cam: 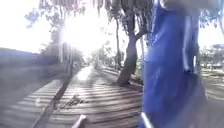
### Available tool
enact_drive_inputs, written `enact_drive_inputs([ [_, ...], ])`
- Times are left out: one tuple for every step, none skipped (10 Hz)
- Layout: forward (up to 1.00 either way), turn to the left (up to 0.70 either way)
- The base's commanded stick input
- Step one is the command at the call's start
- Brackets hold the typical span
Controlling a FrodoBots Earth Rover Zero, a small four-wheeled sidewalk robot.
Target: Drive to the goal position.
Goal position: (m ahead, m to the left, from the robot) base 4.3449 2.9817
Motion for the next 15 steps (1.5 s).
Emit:
enact_drive_inputs([
  [-0.51, 0.05],
  [0.00, 0.07],
  [0.00, 0.07],
  [0.00, 0.07],
  [0.00, 0.09],
  [0.00, 0.09],
  [0.00, 0.09],
  [0.05, 0.08],
  [0.26, 0.05],
  [0.74, 0.06],
  [0.93, 0.07],
  [0.93, 0.08],
  [0.93, 0.09],
  [0.93, 0.09],
  [0.92, 0.09],
])
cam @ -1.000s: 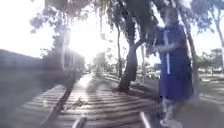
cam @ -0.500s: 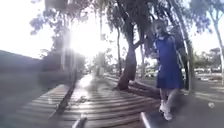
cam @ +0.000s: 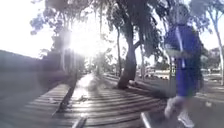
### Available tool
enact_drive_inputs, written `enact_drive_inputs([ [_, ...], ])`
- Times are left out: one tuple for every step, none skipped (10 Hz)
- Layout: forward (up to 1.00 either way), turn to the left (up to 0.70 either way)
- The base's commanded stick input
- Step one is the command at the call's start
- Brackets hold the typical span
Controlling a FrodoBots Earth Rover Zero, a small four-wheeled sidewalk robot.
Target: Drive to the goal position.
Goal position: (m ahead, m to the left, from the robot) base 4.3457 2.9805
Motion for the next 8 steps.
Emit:
enact_drive_inputs([
  [0.92, 0.10],
  [0.93, 0.18],
  [0.93, 0.37],
  [0.93, 0.36],
  [0.93, 0.18],
  [0.93, 0.05],
  [0.93, 0.00],
  [0.93, 0.00],
])
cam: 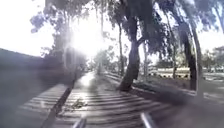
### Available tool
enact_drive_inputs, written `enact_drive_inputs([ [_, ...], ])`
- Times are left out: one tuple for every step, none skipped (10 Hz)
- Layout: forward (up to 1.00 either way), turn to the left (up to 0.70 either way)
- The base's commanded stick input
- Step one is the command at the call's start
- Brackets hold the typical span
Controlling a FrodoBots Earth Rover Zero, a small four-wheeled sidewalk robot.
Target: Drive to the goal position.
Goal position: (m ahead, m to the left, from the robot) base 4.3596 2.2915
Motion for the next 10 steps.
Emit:
enact_drive_inputs([
  [0.93, 0.00],
  [0.93, 0.00],
  [0.92, 0.04],
  [0.93, 0.03],
  [0.93, 0.00],
  [0.93, 0.00],
  [0.93, 0.00],
  [0.94, 0.00],
  [0.97, 0.00],
  [0.98, 0.00],
])
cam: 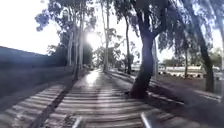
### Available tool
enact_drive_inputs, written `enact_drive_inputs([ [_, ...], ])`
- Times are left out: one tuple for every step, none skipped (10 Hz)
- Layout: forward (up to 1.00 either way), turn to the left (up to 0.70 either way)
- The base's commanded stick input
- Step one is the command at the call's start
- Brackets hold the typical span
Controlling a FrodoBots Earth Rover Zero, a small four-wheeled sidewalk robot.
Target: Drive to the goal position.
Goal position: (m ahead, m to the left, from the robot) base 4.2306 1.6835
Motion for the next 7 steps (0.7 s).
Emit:
enact_drive_inputs([
  [0.98, 0.00],
  [0.98, 0.11],
  [0.98, 0.39],
  [0.98, 0.39],
  [0.98, 0.39],
  [0.98, 0.39],
  [0.98, 0.39],
])
